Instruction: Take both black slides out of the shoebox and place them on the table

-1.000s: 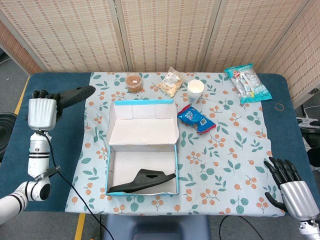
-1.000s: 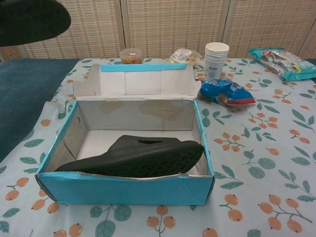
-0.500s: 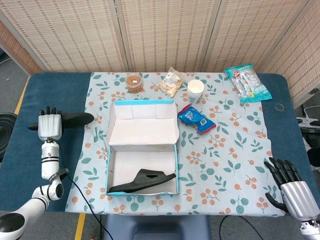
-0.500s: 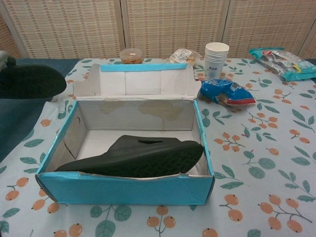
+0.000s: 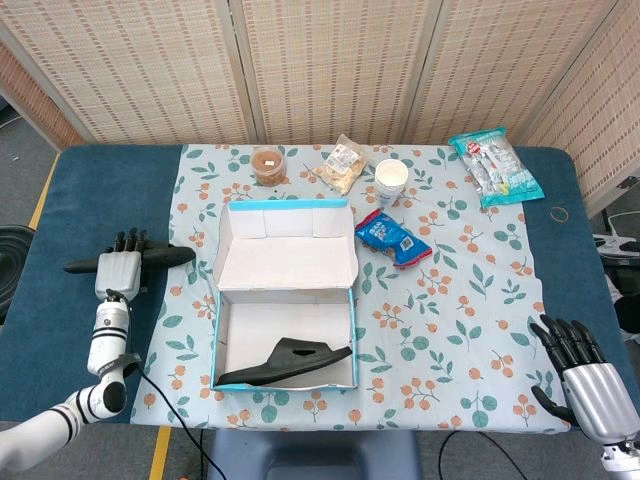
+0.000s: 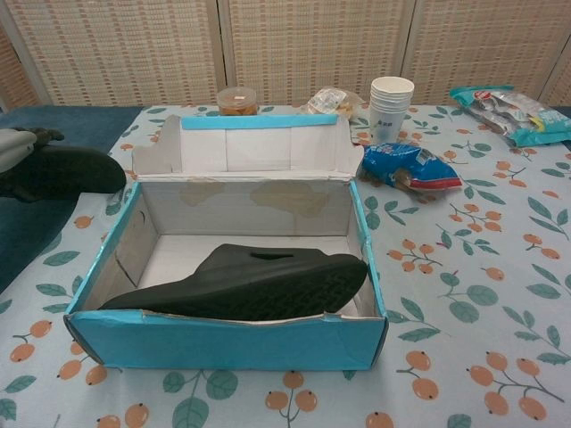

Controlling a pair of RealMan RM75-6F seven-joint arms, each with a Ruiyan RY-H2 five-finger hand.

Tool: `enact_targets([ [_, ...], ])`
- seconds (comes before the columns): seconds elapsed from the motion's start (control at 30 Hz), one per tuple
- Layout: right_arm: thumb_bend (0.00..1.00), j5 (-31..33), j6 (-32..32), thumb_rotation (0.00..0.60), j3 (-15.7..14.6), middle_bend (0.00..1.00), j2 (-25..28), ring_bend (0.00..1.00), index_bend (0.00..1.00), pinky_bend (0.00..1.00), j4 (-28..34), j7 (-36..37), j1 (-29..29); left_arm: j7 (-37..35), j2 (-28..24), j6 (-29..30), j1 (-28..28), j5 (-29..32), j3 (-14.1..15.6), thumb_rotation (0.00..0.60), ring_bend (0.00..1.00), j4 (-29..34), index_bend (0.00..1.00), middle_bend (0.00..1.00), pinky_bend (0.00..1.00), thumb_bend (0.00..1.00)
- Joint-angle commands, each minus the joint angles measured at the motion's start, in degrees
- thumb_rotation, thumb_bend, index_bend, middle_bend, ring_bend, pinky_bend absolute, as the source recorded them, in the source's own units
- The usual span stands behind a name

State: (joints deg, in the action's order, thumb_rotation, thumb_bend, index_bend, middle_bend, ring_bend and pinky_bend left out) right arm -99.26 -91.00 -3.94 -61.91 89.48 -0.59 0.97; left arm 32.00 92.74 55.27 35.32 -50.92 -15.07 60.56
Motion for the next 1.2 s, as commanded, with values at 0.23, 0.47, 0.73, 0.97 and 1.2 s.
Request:
enact_targets([
  [0.23,0.16,-0.4,-0.1,0.600,-0.2,0.00,0.3,0.00,0.00,0.00,0.1,0.3,0.1,-1.0,-17.6,1.0,-7.1,-2.2,6.3,0.600,0.00,27.0,0.00,0.00,0.28,0.45],
  [0.47,0.16,-1.1,-0.1,0.600,-0.6,0.00,0.4,0.00,0.00,0.00,0.1,0.5,0.0,-9.7,-23.9,6.9,-10.2,-10.3,6.0,0.600,0.00,34.6,0.00,0.00,0.22,0.44],
  [0.73,0.16,-1.3,-0.4,0.600,-0.7,0.00,0.4,0.00,0.00,0.00,0.1,0.4,0.1,-33.7,-31.6,12.4,-13.9,-28.6,6.4,0.600,0.00,47.2,0.00,0.00,0.20,0.43],
  [0.97,0.16,-1.7,0.8,0.600,-1.0,0.00,-0.2,0.00,0.00,0.00,0.1,-0.6,-0.3,-49.7,-36.4,5.2,-11.2,-42.7,12.8,0.600,0.00,57.6,0.00,0.00,0.20,0.41],
  [1.2,0.16,-2.4,0.6,0.600,-1.3,0.00,-0.2,0.00,0.00,0.00,0.3,-0.8,-0.3,-38.8,-28.9,-0.4,-7.2,-40.0,12.4,0.600,0.00,60.8,0.00,0.00,0.20,0.40],
])
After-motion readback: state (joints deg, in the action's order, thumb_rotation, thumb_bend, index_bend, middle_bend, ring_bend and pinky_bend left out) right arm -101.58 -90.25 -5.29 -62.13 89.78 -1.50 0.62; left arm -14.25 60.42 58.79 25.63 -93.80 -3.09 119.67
